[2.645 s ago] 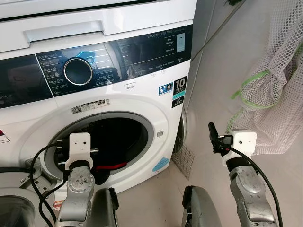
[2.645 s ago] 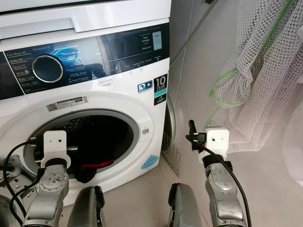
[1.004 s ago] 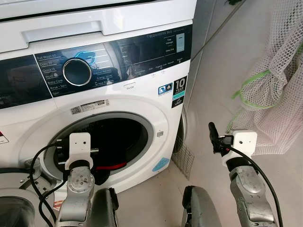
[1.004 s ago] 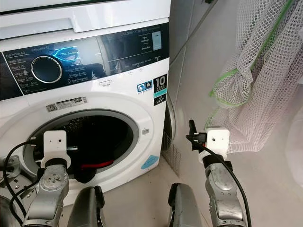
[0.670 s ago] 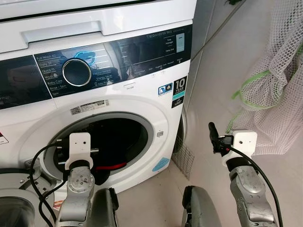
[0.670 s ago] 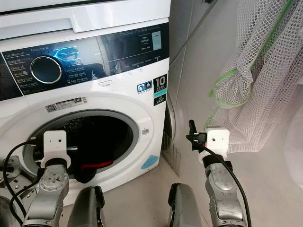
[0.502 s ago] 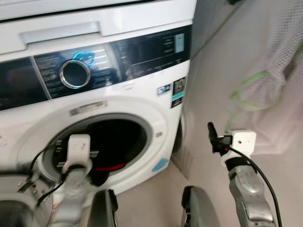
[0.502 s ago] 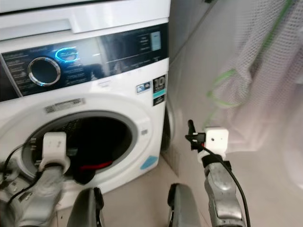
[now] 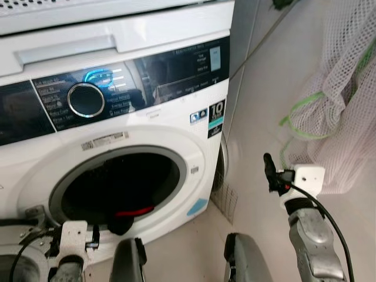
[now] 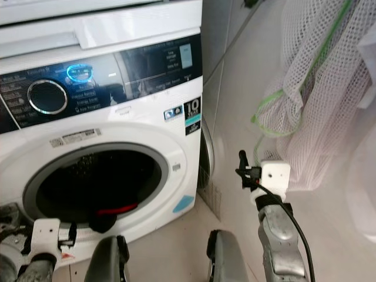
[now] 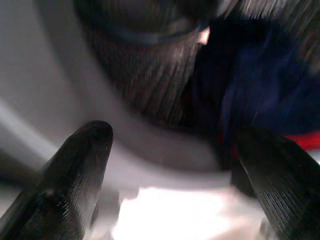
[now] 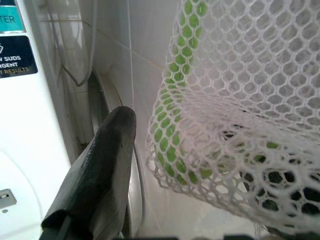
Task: Clothes washing
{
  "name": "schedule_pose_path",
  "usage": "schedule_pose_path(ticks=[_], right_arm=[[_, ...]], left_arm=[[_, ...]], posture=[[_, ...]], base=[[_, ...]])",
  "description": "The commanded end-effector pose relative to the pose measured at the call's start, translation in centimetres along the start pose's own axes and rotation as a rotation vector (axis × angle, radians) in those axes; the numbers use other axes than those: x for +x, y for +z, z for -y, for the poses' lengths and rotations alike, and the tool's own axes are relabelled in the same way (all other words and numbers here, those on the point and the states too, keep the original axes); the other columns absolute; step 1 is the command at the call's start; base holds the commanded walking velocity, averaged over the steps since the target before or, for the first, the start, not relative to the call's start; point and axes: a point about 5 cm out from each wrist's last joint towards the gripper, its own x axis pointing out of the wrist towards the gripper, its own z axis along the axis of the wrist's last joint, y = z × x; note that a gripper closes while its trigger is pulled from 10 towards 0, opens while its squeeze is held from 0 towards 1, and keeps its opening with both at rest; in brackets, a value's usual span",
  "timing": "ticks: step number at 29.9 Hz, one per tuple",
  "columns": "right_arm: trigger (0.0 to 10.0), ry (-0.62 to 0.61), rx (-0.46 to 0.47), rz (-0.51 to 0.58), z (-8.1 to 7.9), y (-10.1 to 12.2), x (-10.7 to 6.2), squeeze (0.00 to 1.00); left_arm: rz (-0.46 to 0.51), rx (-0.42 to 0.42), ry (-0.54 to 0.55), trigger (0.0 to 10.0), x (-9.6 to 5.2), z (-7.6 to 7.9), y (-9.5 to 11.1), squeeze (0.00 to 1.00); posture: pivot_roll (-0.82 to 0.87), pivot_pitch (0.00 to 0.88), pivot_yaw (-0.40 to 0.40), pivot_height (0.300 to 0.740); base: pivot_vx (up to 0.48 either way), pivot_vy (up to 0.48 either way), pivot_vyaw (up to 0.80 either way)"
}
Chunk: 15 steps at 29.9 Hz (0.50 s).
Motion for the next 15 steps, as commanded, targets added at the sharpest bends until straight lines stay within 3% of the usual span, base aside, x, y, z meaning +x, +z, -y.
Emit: schedule_pose_path(ticks=[1, 9, 10, 15], right_arm=[[10.0, -0.004, -0.002, 0.024, 0.2, 0.5, 0.2, 0.00], [10.0, -0.006, -0.003, 0.021, 0.2, 0.5, 0.1, 0.00], [10.0, -0.008, -0.003, 0.021, 0.3, 0.5, 0.0, 0.00], [10.0, -0.008, -0.003, 0.021, 0.3, 0.5, 0.0, 0.00]], left_arm=[[0.094, 0.003, -0.028, 10.0, 0.8, 0.4, 2.2, 0.00], [0.274, 0.000, -0.152, 10.0, 1.8, 2.0, 6.7, 0.00], [0.310, 0.003, -0.173, 10.0, 1.8, 2.4, 7.7, 0.00], [0.310, 0.003, -0.173, 10.0, 1.8, 2.4, 7.7, 0.00]], posture=[[0.09, 0.000, 0.000, 0.540], [0.10, 0.000, 0.000, 0.540], [0.10, 0.253, 0.043, 0.540], [0.10, 0.253, 0.043, 0.540]], base=[[0.000, 0.000, 0.00], [0.000, 0.000, 0.00], [0.000, 0.000, 0.00], [0.000, 0.000, 0.00]])
